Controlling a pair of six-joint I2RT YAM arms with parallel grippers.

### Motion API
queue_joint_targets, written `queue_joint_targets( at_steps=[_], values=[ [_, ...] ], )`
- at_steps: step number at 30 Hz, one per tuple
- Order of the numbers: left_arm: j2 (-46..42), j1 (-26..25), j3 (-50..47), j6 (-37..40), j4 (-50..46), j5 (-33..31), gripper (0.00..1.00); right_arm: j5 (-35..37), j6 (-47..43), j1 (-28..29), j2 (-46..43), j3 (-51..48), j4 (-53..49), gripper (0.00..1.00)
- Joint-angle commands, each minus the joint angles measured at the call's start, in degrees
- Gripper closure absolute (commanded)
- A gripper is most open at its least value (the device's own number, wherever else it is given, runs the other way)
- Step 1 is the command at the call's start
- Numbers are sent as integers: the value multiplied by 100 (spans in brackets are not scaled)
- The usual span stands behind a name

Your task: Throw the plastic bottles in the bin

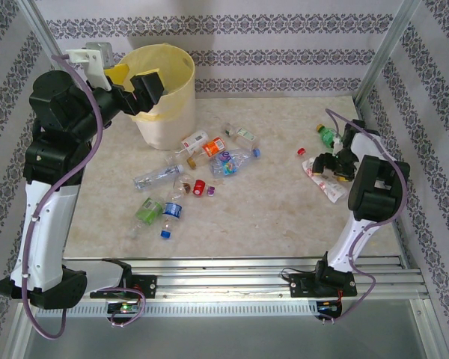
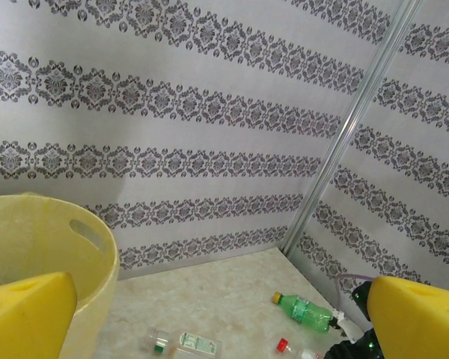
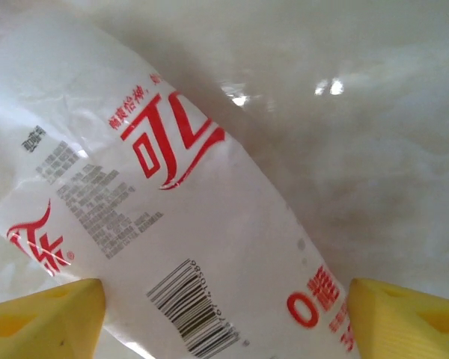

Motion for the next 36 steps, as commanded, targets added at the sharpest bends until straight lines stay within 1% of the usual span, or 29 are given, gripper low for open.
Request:
queue_joint_targets(
  at_steps=[1,5,9,13,16,22,26,30,33,36],
  values=[
    [6,-77,-50,-71,106,5,0,-114,-7,282,-22,-203,-194,23],
    [-9,-83,-111,-80,124,22,0,-12,98,552,6,-326,-220,29],
    [-56,-82,-177,-89,155,5,0,71,190,836,-24,-430,-240,42],
    [-64,-95,-268,-124,144,-86,0,114,263,1083,-197,-561,-147,51],
    [-58,-114,-391,-213,157,-66,0,47,359,1280,-360,-617,-108,61],
    [-87,-260,-819,-474,453,-45,0,-240,616,1599,-853,-734,69,74],
    [-23,-420,-1104,-788,659,-5,0,-440,797,1812,-1296,-718,222,76],
    [176,-558,-1355,-1391,865,157,0,-709,945,2113,-1801,-568,423,76],
    [393,-772,-1438,-1705,971,232,0,-913,1110,2410,-2151,-392,659,76],
    [703,-1041,-1466,-1893,974,129,0,-1030,1208,2739,-2382,-200,882,76]
  ],
)
